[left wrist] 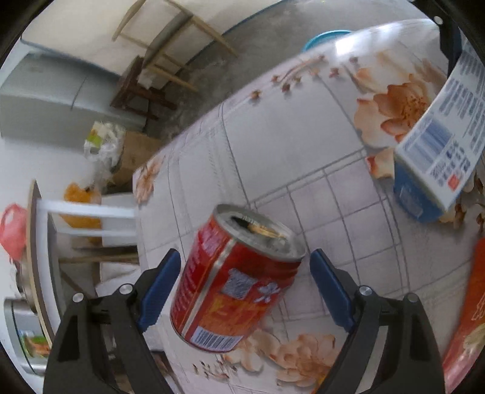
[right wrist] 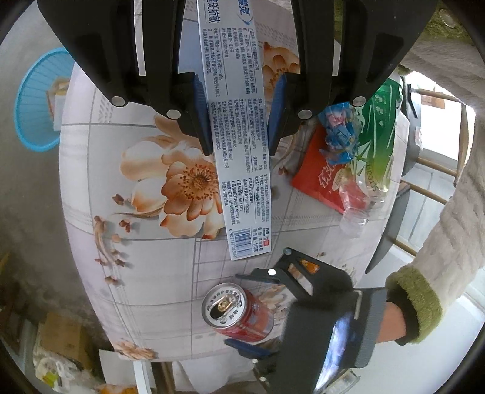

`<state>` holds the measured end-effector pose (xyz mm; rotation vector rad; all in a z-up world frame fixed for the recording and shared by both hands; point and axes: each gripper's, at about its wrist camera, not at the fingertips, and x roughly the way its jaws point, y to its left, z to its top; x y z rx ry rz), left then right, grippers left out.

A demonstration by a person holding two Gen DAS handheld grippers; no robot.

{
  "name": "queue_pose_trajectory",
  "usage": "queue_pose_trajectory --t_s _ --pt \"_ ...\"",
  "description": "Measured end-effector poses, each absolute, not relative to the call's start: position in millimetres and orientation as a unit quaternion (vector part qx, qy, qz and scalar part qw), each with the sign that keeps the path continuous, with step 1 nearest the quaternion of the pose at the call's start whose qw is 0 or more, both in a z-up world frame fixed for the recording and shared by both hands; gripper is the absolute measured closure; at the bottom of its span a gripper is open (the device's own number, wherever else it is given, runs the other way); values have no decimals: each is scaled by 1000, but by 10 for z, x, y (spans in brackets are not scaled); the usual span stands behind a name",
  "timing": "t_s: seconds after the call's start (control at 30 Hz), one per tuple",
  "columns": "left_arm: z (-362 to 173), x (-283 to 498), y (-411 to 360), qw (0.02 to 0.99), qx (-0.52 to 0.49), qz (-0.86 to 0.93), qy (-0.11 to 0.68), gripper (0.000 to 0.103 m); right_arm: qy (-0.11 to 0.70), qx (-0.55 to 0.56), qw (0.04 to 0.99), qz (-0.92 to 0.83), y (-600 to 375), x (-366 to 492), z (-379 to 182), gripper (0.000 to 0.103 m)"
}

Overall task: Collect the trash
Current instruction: 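Grasp the red can with the left tool while the right tool holds the toothpaste box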

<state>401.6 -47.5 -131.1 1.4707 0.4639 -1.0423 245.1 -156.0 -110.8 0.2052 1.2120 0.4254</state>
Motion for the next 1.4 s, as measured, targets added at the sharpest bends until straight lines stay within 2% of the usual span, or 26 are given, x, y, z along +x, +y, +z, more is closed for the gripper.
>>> queue_pose_trajectory --t_s 0.07,0.17,0.33,0.43,0.63,0.73,0.83,1.1,1.27,1.4 --pt "-1309 4025 -506 598 631 -453 199 18 563 98 796 199 -1609 2455 -1097 70" --pt "-1312 3992 -522 602 633 -452 184 28 562 104 797 198 -1595 2459 -1116 70" --pt "-1249 3963 -504 610 616 -463 181 30 559 111 797 197 -1626 2429 -1111 70" --pt "-1090 3960 -442 640 574 -475 187 31 558 118 798 195 -1638 2423 -1111 70" --pt "-693 4279 -92 753 363 -478 271 34 555 130 799 192 -1682 2408 -1105 70" --pt "-654 4443 167 783 240 -470 328 35 553 139 800 189 -1719 2392 -1100 70" --pt "-660 4502 385 800 170 -452 357 35 552 143 800 188 -1761 2374 -1086 70" --pt "-624 4537 380 819 135 -394 394 36 550 168 801 168 -1821 2390 -1067 70" --pt "-635 4900 304 812 70 -328 478 37 547 181 802 157 -1824 2391 -1072 69" --pt "-664 5044 356 814 45 -298 497 38 545 182 805 149 -1809 2392 -1078 69"
